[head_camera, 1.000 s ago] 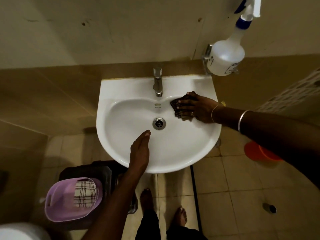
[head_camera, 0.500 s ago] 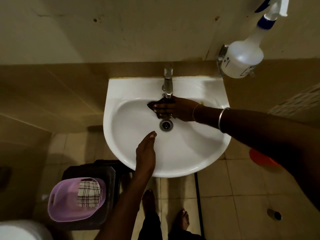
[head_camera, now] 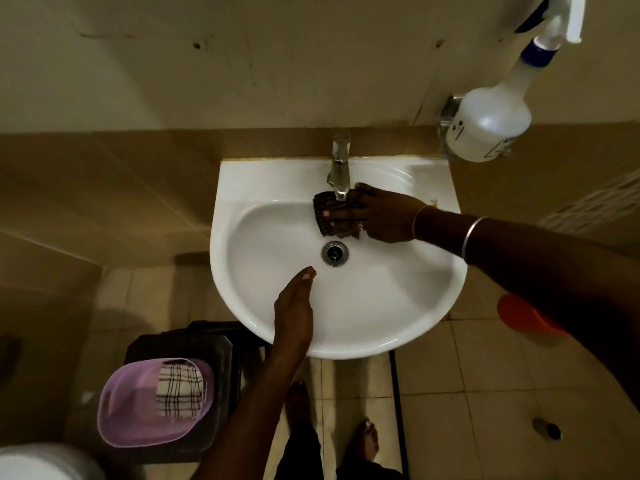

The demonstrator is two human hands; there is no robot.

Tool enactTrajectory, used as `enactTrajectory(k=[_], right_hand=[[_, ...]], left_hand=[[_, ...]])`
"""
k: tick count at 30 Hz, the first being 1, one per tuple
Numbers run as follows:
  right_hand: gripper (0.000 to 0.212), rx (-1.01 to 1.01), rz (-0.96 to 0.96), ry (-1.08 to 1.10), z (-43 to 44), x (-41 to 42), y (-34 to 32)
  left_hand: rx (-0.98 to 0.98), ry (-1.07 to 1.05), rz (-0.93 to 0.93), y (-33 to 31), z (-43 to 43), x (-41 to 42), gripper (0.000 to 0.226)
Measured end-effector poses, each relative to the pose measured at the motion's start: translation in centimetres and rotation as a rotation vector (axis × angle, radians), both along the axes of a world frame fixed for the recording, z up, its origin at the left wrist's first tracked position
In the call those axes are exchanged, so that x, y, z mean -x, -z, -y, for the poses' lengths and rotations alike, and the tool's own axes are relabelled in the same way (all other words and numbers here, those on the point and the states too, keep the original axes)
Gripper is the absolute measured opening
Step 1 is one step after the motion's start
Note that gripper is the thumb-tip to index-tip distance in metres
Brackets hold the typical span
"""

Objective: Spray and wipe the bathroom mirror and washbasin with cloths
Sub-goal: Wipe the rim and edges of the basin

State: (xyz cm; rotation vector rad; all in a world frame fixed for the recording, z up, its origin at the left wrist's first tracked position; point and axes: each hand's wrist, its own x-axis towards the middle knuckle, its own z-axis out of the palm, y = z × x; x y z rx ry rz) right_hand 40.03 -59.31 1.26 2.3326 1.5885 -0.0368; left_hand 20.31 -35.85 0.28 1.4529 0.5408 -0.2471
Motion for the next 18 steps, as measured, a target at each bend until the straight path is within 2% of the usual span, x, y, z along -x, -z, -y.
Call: enactTrajectory(k=[3,5,8,11,14,18], right_hand=[[0.07,-0.019,-0.039,0.173,1.4,0.2,-0.9],[0.074,0.004,-0.05,0.284,2.9,0.6,-1.3],[0.076,0.029,-0.02,0.47,5.1,2.7,-1.3],[0.073,0.037,0.011,0.569,6.8,5.7,-0.2],[0.067,0.091,-0.014,0.6,7.5,7.7,0.2],[0.07,0.136,-0.074,0.621,7.4,9.5,1.7]], left_hand=[[0.006,0.002,-0.003,-0.2,-0.1,0.0,0.047],[0.009,-0.003,-0.016,-0.3,-0.1,0.0,0.043],[0.012,0.008,-0.034,-0.3,0.0,0.0,0.039],[0.026,0.015,-0.04,-0.5,-0.1,-0.1,0.044],[0.039,0.016,-0.054,-0.8,-0.3,-0.2,0.046],[0.046,0.025,-0.062,-1.0,-0.7,-0.3,0.043]])
